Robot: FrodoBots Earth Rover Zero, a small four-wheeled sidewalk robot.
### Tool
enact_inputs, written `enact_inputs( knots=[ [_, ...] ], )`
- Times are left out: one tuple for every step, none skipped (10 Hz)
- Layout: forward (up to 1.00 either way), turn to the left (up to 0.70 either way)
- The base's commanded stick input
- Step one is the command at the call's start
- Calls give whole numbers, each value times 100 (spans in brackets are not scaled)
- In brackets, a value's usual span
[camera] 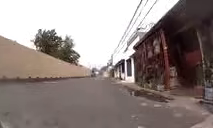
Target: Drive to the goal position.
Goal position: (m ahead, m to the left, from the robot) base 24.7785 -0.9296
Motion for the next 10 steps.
enact_inputs(
  knots=[
    [100,0],
    [100,0],
    [100,0],
    [100,0],
    [100,0],
    [100,0],
    [100,0],
    [100,0],
    [100,0],
    [100,0]
  ],
)
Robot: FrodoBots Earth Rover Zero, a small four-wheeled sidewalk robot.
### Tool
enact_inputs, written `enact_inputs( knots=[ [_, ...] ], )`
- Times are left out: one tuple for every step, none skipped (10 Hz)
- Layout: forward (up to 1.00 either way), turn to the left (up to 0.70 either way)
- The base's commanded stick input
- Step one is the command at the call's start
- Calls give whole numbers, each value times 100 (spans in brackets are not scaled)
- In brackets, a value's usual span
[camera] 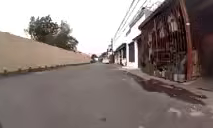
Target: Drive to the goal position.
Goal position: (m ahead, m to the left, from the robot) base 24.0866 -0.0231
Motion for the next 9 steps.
enact_inputs(
  knots=[
    [100,0],
    [100,0],
    [100,0],
    [100,0],
    [100,0],
    [100,0],
    [100,0],
    [100,0],
    [100,0]
  ],
)
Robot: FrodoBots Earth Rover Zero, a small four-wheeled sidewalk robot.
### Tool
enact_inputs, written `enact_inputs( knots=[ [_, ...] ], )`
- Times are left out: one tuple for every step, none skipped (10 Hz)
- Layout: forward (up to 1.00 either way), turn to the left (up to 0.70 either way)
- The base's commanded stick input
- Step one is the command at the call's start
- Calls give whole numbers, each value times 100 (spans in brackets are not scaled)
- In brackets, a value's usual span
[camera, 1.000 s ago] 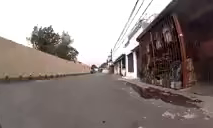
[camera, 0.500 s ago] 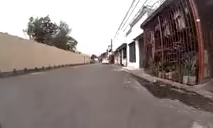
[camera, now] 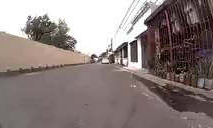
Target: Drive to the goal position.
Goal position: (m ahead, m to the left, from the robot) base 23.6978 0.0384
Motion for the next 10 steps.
enact_inputs(
  knots=[
    [100,0],
    [100,0],
    [100,0],
    [100,0],
    [100,0],
    [100,0],
    [100,0],
    [100,0],
    [100,0],
    [100,0]
  ],
)
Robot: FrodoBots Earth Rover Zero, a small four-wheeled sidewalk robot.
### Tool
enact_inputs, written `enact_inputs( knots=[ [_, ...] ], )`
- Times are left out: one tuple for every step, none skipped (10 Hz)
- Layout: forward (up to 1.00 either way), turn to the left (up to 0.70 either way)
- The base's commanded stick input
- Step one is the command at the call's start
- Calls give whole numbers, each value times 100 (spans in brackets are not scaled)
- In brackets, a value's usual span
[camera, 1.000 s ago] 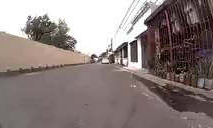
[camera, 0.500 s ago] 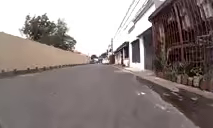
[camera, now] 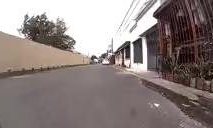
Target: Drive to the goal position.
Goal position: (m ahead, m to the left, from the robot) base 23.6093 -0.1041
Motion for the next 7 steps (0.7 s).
enact_inputs(
  knots=[
    [100,0],
    [100,0],
    [100,0],
    [100,0],
    [100,0],
    [100,0],
    [100,0]
  ],
)
